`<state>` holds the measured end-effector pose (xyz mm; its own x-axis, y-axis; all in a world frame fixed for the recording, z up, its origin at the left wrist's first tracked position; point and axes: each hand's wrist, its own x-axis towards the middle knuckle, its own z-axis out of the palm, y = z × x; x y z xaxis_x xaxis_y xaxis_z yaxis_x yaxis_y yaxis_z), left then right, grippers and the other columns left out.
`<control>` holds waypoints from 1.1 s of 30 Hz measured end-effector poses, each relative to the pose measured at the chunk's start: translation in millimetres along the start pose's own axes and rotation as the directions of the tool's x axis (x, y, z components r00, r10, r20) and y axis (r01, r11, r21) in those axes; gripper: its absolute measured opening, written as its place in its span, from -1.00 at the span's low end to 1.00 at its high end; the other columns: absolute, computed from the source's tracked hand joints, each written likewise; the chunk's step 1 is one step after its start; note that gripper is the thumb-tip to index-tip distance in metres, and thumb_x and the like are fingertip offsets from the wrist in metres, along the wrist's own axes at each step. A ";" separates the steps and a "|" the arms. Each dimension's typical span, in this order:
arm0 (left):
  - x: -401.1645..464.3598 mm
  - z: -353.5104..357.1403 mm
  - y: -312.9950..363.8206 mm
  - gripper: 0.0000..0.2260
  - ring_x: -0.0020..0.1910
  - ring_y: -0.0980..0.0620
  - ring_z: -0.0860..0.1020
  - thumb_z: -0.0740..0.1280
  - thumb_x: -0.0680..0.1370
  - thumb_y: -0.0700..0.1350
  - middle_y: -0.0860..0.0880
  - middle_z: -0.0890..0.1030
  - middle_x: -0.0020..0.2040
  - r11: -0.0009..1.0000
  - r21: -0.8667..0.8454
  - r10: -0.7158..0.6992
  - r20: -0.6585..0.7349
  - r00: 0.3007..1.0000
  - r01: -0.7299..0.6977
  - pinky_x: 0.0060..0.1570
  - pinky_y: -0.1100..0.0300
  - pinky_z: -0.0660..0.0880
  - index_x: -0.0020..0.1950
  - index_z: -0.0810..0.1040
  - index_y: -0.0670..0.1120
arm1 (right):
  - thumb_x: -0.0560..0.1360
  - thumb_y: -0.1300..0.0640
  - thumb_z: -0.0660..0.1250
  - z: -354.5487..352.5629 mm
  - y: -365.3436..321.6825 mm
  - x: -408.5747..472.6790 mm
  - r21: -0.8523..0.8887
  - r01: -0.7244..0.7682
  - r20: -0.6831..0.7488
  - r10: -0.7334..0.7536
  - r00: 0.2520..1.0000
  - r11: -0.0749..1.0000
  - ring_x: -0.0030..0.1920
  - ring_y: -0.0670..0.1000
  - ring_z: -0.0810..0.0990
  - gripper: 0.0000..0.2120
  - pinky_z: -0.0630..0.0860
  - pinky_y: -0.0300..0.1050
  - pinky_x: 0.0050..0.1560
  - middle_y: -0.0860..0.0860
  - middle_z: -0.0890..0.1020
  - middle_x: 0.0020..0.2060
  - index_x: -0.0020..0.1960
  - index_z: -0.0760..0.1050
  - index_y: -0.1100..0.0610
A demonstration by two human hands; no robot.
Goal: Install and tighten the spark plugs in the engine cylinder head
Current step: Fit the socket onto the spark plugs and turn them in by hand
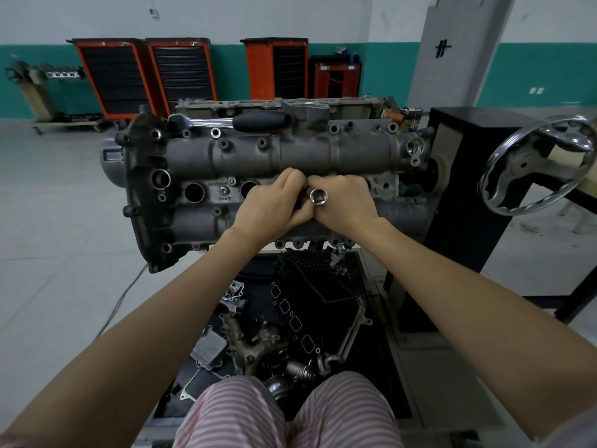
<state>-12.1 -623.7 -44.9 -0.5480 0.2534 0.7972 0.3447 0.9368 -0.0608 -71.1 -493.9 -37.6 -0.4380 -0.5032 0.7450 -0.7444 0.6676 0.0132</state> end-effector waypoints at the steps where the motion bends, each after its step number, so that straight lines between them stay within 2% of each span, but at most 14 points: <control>1: 0.2 0.9 -1.3 -0.69 -0.58 -0.17 0.41 0.20 0.46 0.00 -0.17 0.48 -0.32 1.000 0.016 -0.005 -0.002 1.000 0.005 -0.56 0.22 0.20 -0.23 0.44 -0.27 | 0.26 0.22 0.44 0.1 0.1 0.1 0.006 0.001 -0.010 -0.001 1.000 1.000 -0.45 0.25 0.55 -0.87 0.35 -0.10 -0.43 0.20 0.58 -0.46 -0.33 0.50 0.23; 4: 0.4 4.9 -5.6 -0.70 -0.55 -0.18 0.45 0.24 0.48 0.01 -0.14 0.51 -0.34 0.999 0.052 -0.014 0.000 1.000 0.014 -0.53 0.22 0.19 -0.25 0.45 -0.24 | 0.13 0.26 0.52 -1.2 -1.2 -1.6 0.034 0.023 -0.056 -0.021 0.998 0.999 -0.55 0.19 0.51 -0.78 0.38 -0.17 -0.49 0.15 0.53 -0.56 -0.45 0.45 0.20; 7: -0.2 6.9 -7.0 -0.72 -0.55 -0.18 0.46 0.24 0.51 -0.03 -0.14 0.52 -0.35 0.997 0.071 0.006 0.003 1.000 -0.006 -0.54 0.23 0.19 -0.25 0.46 -0.24 | 0.16 0.27 0.48 -1.4 -0.9 -2.2 0.054 0.024 -0.071 -0.020 0.997 0.998 -0.53 0.20 0.52 -0.80 0.39 -0.16 -0.48 0.15 0.54 -0.54 -0.45 0.45 0.20; 10: -0.3 5.2 -5.1 -0.70 -0.60 -0.16 0.42 0.19 0.50 -0.03 -0.15 0.49 -0.37 0.997 0.071 0.022 -0.004 1.000 -0.022 -0.56 0.27 0.16 -0.27 0.44 -0.25 | 0.25 0.22 0.43 -1.3 -0.8 -1.5 0.008 0.036 -0.036 -0.036 0.999 0.999 -0.45 0.22 0.55 -0.85 0.34 -0.11 -0.45 0.16 0.58 -0.45 -0.31 0.47 0.23; 13: 0.0 4.0 -3.4 -0.71 -0.63 -0.17 0.38 0.17 0.48 -0.06 -0.21 0.48 -0.33 1.000 0.025 0.001 -0.005 1.000 -0.001 -0.63 0.23 0.22 -0.26 0.43 -0.29 | 0.32 0.11 0.38 -0.5 -1.0 -1.5 -0.024 0.035 0.001 -0.035 0.999 0.999 -0.38 0.24 0.57 -0.78 0.24 -0.11 -0.40 0.14 0.61 -0.37 -0.19 0.44 0.24; 17: 0.1 3.2 -2.0 -0.70 -0.63 -0.18 0.38 0.17 0.47 -0.06 -0.22 0.47 -0.33 0.999 0.037 0.016 -0.014 1.000 -0.016 -0.65 0.22 0.23 -0.26 0.44 -0.30 | 0.23 0.21 0.45 -1.1 -1.7 -2.2 -0.017 0.035 -0.060 -0.036 0.998 0.999 -0.52 0.23 0.51 -0.81 0.25 -0.16 -0.45 0.19 0.56 -0.49 -0.29 0.46 0.26; 22: 0.4 6.5 -4.2 -0.65 -0.58 -0.18 0.42 0.21 0.43 0.05 -0.17 0.48 -0.31 0.999 0.040 -0.020 -0.019 1.000 0.021 -0.58 0.21 0.24 -0.23 0.44 -0.27 | 0.13 0.27 0.51 -0.7 -0.1 -2.0 0.019 0.035 -0.051 -0.034 0.998 0.999 -0.58 0.20 0.49 -0.78 0.37 -0.15 -0.50 0.17 0.52 -0.56 -0.43 0.45 0.22; 25: 0.4 9.2 -7.5 -0.67 -0.58 -0.18 0.42 0.20 0.48 0.03 -0.16 0.48 -0.31 0.995 0.099 0.003 -0.016 1.000 -0.001 -0.56 0.24 0.20 -0.24 0.45 -0.25 | 0.13 0.27 0.52 -1.0 -0.6 -2.3 0.030 0.029 -0.063 -0.027 0.998 0.999 -0.58 0.18 0.48 -0.77 0.34 -0.19 -0.49 0.14 0.51 -0.58 -0.46 0.44 0.20; 29: -0.3 9.0 -7.4 -0.70 -0.61 -0.16 0.39 0.19 0.49 -0.01 -0.18 0.47 -0.31 0.998 0.064 0.012 -0.018 1.000 -0.011 -0.60 0.24 0.18 -0.25 0.42 -0.25 | 0.27 0.20 0.42 -1.2 -0.5 -2.1 -0.008 0.024 -0.036 -0.024 0.999 1.000 -0.44 0.24 0.55 -0.86 0.21 -0.15 -0.38 0.16 0.59 -0.44 -0.29 0.47 0.22; 31: 0.1 8.0 -5.9 -0.70 -0.63 -0.16 0.38 0.18 0.48 -0.02 -0.21 0.46 -0.30 1.000 0.018 0.006 -0.018 1.000 -0.006 -0.64 0.22 0.22 -0.26 0.40 -0.27 | 0.33 0.12 0.36 -0.7 -0.8 -1.4 -0.042 0.015 0.016 -0.015 1.000 0.999 -0.33 0.26 0.57 -0.81 0.21 -0.11 -0.35 0.15 0.62 -0.33 -0.17 0.45 0.22; 33: 0.7 6.4 -4.0 -0.69 -0.64 -0.15 0.37 0.18 0.47 -0.02 -0.23 0.46 -0.30 1.000 0.009 0.009 -0.015 1.000 -0.009 -0.65 0.22 0.24 -0.26 0.40 -0.28 | 0.31 0.12 0.39 -1.2 -1.2 -2.1 -0.045 0.025 0.008 -0.025 1.000 0.999 -0.36 0.25 0.57 -0.77 0.20 -0.11 -0.37 0.15 0.62 -0.35 -0.15 0.45 0.24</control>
<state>-18.7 -625.7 -48.0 -0.5334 0.2581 0.8055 0.3423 0.9367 -0.0735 -68.7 -493.0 -38.4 -0.4230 -0.5239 0.7393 -0.7319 0.6786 0.0621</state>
